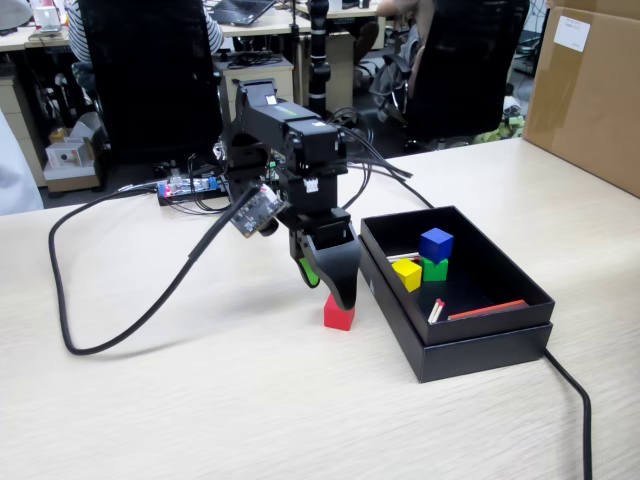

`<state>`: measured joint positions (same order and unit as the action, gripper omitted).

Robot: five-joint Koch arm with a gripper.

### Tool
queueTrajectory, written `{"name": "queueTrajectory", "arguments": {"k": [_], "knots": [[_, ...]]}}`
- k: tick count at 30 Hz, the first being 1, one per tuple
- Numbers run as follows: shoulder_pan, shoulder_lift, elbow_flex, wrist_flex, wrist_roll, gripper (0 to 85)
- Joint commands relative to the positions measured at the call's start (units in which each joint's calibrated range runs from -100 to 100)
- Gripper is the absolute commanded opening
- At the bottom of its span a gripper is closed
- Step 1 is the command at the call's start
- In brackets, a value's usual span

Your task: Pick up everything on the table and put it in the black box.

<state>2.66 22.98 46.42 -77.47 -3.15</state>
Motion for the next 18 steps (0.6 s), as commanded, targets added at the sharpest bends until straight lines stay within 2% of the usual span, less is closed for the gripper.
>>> {"name": "queueTrajectory", "arguments": {"k": [1, 12, 16, 18], "knots": [[0.83, -0.09, 1.91, -1.11, 0.78, 46.3], [2.00, 5.88, 2.99, -1.11, 1.66, 45.6], [1.90, 7.37, 3.27, -1.11, 2.05, 41.2], [1.81, 7.72, 3.45, -1.11, 2.25, 36.3]]}}
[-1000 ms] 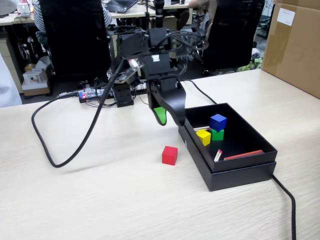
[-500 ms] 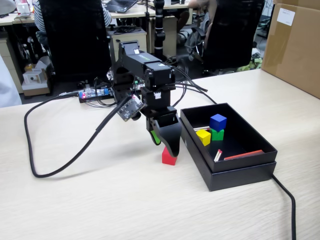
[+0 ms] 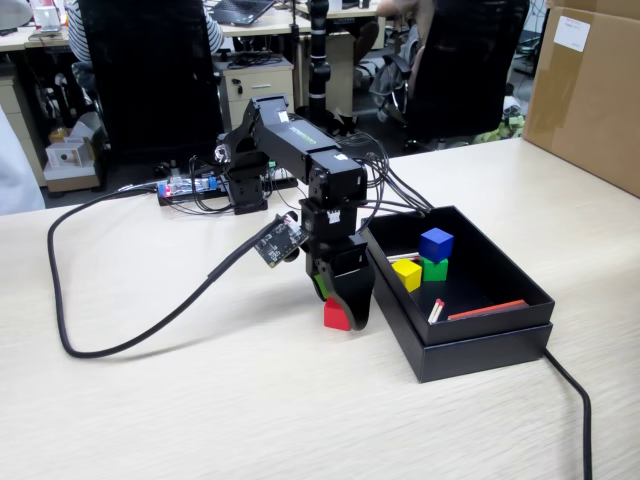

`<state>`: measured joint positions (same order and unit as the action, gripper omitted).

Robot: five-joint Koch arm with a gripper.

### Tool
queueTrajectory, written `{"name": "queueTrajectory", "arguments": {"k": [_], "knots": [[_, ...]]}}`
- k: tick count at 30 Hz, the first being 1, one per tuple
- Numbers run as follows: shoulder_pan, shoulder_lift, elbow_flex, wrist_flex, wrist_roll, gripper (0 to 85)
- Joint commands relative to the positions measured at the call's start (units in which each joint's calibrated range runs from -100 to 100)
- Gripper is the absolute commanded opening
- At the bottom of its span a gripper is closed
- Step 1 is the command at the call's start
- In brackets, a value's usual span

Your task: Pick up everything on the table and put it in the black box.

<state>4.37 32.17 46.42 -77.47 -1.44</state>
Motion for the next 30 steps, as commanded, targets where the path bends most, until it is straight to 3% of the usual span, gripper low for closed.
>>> {"name": "queueTrajectory", "arguments": {"k": [1, 6, 9, 21, 30], "knots": [[0.05, -1.36, 3.63, -1.11, 0.68, 34.2], [-0.05, -1.47, 3.90, -1.11, 1.22, 26.6], [-0.10, -2.28, 4.90, -1.11, 1.71, 17.6], [-0.29, -28.44, 2.54, -1.28, 0.78, 16.4], [6.89, -30.50, 7.62, -1.28, 1.12, 16.5]]}}
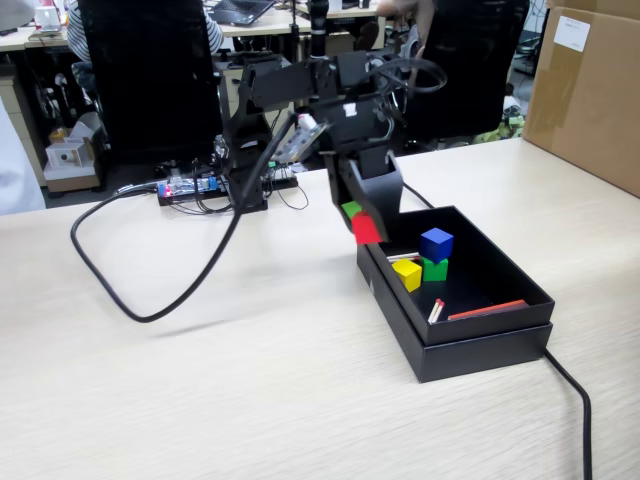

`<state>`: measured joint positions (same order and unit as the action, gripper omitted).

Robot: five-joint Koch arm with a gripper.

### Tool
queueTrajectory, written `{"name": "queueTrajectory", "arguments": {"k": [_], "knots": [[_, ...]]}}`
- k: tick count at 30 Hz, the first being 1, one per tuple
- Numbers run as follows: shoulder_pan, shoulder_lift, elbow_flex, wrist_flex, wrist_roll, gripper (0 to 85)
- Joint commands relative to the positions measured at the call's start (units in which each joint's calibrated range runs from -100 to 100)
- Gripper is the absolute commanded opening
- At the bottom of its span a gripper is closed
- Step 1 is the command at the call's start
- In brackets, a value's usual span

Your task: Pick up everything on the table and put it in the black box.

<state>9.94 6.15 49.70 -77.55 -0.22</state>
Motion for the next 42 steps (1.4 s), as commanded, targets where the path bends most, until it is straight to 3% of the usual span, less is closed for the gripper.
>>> {"name": "queueTrajectory", "arguments": {"k": [1, 2, 18, 25, 36, 42], "knots": [[1.95, -3.45, 4.88, -1.20, 0.15, 16.5], [4.49, 5.15, 5.87, -1.20, 2.15, 16.5], [5.18, 16.74, 6.51, -1.20, 4.25, 17.4], [4.20, 15.14, -0.11, -1.37, 4.20, 41.1], [2.00, -16.76, -1.29, -1.20, 4.05, 46.8], [-1.81, -37.88, -14.62, 1.56, 2.54, 48.4]]}}
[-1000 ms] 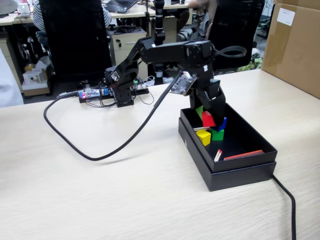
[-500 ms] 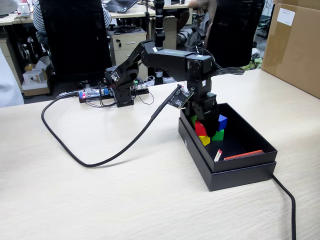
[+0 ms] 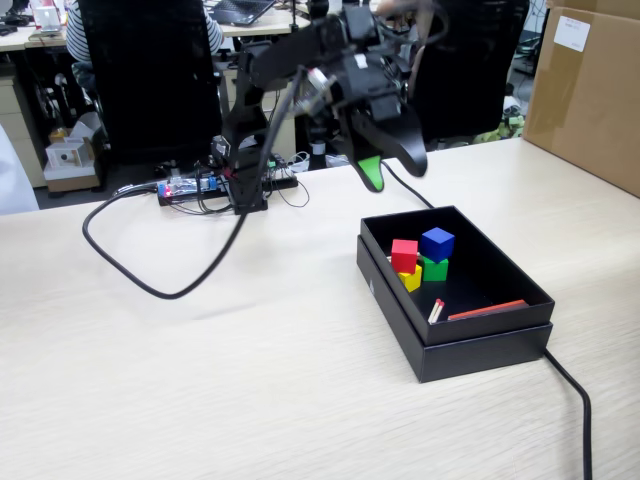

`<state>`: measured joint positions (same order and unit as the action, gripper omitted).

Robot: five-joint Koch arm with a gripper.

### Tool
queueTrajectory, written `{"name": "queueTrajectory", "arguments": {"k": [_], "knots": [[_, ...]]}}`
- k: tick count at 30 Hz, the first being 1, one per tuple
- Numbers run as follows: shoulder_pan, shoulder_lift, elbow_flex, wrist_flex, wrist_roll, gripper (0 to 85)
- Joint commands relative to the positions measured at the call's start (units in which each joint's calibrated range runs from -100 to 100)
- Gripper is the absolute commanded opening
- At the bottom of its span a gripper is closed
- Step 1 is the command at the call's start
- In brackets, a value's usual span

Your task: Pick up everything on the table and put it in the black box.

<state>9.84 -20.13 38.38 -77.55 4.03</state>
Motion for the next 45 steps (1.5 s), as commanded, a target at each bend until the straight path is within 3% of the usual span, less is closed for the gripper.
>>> {"name": "queueTrajectory", "arguments": {"k": [1, 5, 6, 9, 22, 27, 31, 45], "knots": [[-2.83, -14.93, -6.92, 3.12, -2.30, 48.4], [-9.04, -29.73, -32.13, 14.87, -5.96, 48.5], [-10.79, -36.15, -45.18, 26.70, -7.72, 48.0], [-11.82, -45.22, -63.86, 41.99, -8.84, 47.6], [-9.67, -72.87, -91.33, 43.29, -3.03, 49.3], [-9.62, -77.35, -97.77, 44.41, -2.78, 50.4], [-9.57, -78.61, -105.20, 54.52, -3.13, 50.0], [-8.94, -79.87, -127.60, 72.58, -3.47, 51.9]]}}
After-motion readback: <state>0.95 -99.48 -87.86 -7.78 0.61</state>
